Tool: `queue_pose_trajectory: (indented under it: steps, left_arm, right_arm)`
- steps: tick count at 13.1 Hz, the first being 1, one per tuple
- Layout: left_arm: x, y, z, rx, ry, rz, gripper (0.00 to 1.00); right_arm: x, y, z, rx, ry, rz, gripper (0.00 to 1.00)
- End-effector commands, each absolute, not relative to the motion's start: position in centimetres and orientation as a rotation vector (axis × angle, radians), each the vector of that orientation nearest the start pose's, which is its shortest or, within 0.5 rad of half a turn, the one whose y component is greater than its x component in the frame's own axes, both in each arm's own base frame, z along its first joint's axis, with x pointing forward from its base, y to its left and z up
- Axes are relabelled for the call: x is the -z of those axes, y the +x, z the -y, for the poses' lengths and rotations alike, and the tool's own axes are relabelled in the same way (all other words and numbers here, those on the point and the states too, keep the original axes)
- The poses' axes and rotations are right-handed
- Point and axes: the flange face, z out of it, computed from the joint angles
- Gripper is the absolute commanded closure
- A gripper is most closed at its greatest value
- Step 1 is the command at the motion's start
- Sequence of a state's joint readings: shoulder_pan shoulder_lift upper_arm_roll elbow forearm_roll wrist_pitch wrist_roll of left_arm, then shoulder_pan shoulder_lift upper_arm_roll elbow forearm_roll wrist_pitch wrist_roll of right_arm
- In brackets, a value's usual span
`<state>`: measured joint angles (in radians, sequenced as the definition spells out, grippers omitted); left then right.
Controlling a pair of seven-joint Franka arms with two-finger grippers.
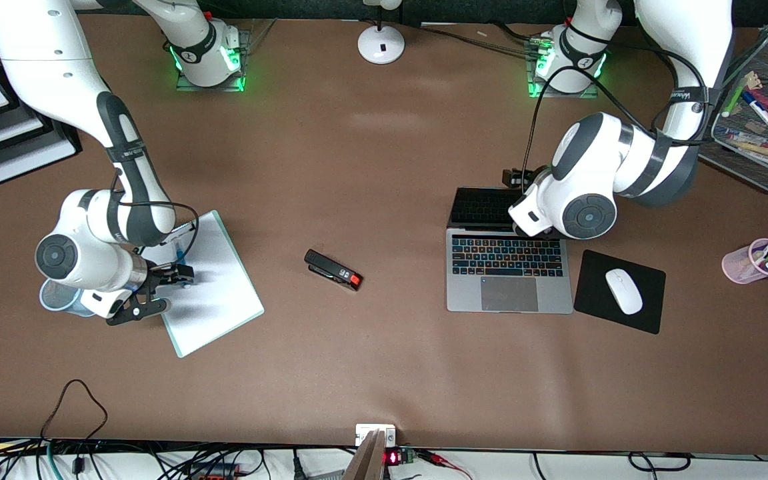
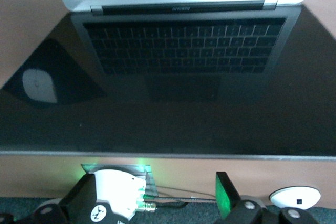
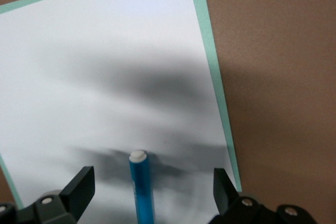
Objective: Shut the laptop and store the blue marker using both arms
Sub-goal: 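Grasp the blue marker with the right gripper while the left gripper pushes the lid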
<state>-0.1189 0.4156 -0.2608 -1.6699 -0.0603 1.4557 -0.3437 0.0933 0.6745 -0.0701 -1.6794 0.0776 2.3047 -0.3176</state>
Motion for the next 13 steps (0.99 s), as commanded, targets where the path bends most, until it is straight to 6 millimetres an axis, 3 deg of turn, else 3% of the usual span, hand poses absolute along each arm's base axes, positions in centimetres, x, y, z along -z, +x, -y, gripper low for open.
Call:
queue_pose_trajectory:
  steps: [1,5,7,10,12,13]
  left_arm:
    - [-34.2,55.8,21.6,-0.94,-2.969,-0.027,0.0]
    - [-33.4,56.0,21.6,-0.944,-2.969,-0.026,0.0]
    - [-33.4,56.4,21.8,-0.905,-2.992,-0.021,0.0]
    - [-33.6,57.1,21.9,-0.843,-3.027,-0.013,0.0]
    - [-33.6,57.6,22.1,-0.783,-3.059,-0.008,0.0]
    - [-33.4,57.8,22.2,-0.773,-3.065,-0.006,0.0]
  right_arm:
    - [-20.3,66.9,-2.9,0.002,-3.084,0.509,0.0]
    - [-20.5,66.8,-4.0,0.002,-3.078,0.597,0.04]
    - [-20.2,66.4,-3.9,-0.02,-3.078,0.721,0.06]
    - [-19.2,65.4,-3.7,-0.06,-3.075,0.736,0.08]
    - [-19.0,65.0,-3.7,-0.07,-3.073,0.74,0.15]
    - [-19.2,65.1,-3.7,-0.068,-3.073,0.74,0.24]
